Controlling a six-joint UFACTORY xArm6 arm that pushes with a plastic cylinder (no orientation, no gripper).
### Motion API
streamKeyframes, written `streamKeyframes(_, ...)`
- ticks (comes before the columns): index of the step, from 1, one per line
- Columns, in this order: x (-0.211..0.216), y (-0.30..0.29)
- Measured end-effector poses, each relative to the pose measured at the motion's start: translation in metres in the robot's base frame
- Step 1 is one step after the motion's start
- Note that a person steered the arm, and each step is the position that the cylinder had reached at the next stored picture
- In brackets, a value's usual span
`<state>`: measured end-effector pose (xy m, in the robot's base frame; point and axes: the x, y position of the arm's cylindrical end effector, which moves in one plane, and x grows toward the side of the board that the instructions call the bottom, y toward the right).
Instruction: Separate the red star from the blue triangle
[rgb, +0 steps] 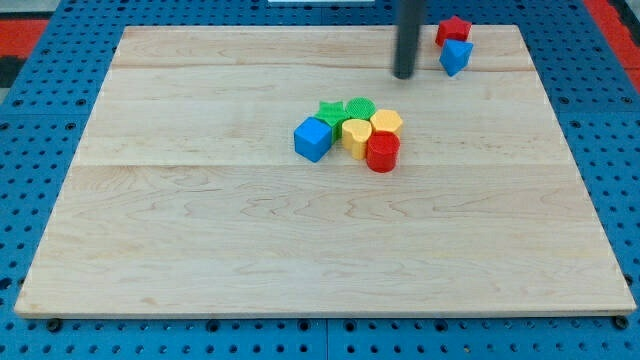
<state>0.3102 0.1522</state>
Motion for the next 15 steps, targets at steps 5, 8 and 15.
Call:
streamKeyframes(5,-0.118,0.086)
streamKeyframes(8,-0.107,-0.011)
streamKeyframes(15,-0.03,-0.101)
